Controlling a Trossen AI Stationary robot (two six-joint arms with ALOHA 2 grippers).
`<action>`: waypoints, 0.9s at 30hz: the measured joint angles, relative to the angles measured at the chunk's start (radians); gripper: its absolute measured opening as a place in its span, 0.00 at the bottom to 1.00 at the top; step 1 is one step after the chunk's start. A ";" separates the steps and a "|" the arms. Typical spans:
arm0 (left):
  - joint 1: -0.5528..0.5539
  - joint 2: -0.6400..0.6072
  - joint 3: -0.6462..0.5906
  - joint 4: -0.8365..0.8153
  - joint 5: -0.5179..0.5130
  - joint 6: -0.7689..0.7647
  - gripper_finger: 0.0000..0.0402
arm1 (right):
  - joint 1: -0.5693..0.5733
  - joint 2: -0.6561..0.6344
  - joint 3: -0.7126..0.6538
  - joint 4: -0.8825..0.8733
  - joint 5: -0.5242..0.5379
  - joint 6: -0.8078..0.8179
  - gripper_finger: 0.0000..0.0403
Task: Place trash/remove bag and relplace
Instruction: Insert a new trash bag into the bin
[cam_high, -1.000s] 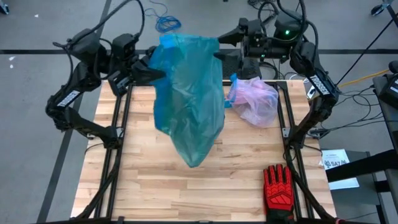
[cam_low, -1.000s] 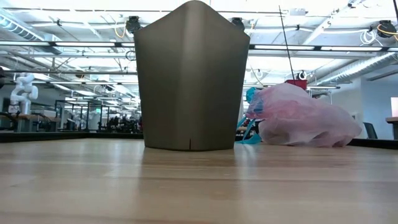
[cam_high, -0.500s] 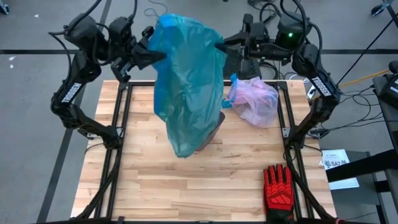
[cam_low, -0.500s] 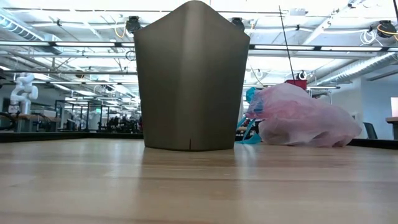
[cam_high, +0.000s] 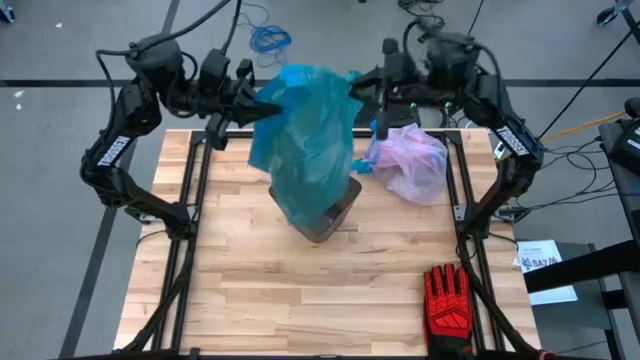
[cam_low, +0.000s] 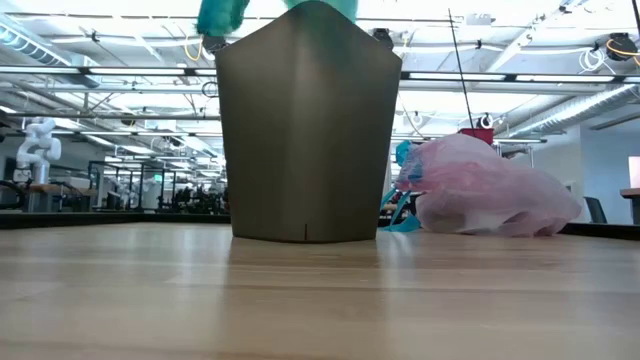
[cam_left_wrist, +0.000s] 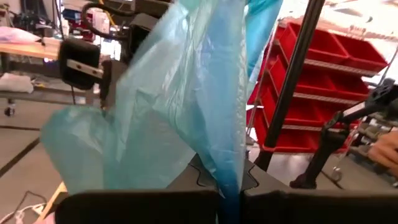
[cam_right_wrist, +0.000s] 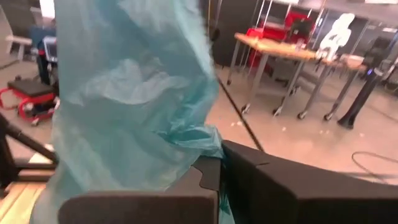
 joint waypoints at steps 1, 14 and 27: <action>-0.006 -0.004 0.000 -0.007 -0.014 0.008 0.00 | 0.016 0.004 0.000 -0.010 0.019 0.000 0.00; -0.113 -0.042 0.000 -0.156 -0.272 0.117 0.00 | 0.191 0.095 -0.002 -0.189 0.260 0.108 0.00; -0.187 -0.039 -0.001 -0.165 -0.482 0.166 0.00 | 0.246 0.074 -0.091 -0.303 0.353 0.230 0.00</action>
